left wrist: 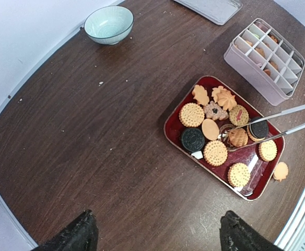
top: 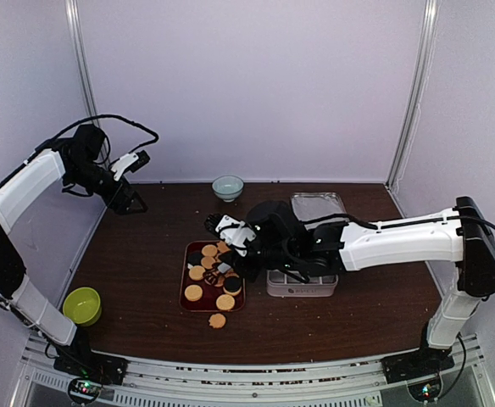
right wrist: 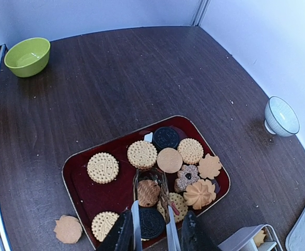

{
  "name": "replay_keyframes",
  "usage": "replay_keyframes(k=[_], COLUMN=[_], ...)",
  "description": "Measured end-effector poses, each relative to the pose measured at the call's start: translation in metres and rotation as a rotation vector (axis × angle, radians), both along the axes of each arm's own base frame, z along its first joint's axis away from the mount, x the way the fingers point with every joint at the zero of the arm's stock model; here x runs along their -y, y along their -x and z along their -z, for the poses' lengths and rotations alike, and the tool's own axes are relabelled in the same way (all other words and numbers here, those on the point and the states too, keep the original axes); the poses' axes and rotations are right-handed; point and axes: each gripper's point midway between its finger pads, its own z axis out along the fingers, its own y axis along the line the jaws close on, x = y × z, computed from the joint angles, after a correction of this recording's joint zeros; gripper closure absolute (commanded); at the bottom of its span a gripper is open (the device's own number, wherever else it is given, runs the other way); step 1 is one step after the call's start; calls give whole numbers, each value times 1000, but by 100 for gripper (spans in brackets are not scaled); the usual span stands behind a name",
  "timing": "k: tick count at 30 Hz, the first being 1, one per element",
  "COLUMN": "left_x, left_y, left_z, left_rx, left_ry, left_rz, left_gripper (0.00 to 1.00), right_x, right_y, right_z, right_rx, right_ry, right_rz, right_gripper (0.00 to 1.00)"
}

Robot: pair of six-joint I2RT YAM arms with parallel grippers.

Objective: Pack the cookies
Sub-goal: Pick up the fake cookies from the plate, then place the fake cookies in the empty pocket of the box.

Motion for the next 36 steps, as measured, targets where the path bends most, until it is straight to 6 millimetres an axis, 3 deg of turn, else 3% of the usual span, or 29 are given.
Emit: replay_keyframes(k=[8, 13, 19, 23, 26, 36], left_x=[0, -1, -2, -2, -2, -2], left_y=[-1, -1, -2, -4, -5, -4], left_z=[2, 1, 1, 3, 3, 8], left_rx=[-5, -2, 0, -5, -6, -33], left_ry=[-1, -5, -12, -15, -15, -18], left_rz=[0, -3, -7, -8, -8, -7], left_gripper=[17, 17, 17, 17, 18, 18], right_x=[-4, -6, 9, 31, 52, 124], right_y=[-3, -12, -20, -17, -11, 13], right_z=[-13, -39, -79, -106, -116, -102], right_rx=[4, 12, 14, 21, 22, -21], right_ry=[-31, -108, -213, -280, -305, -268], right_rz=[8, 31, 68, 89, 112, 210], right_gripper=[91, 92, 94, 94, 94, 93])
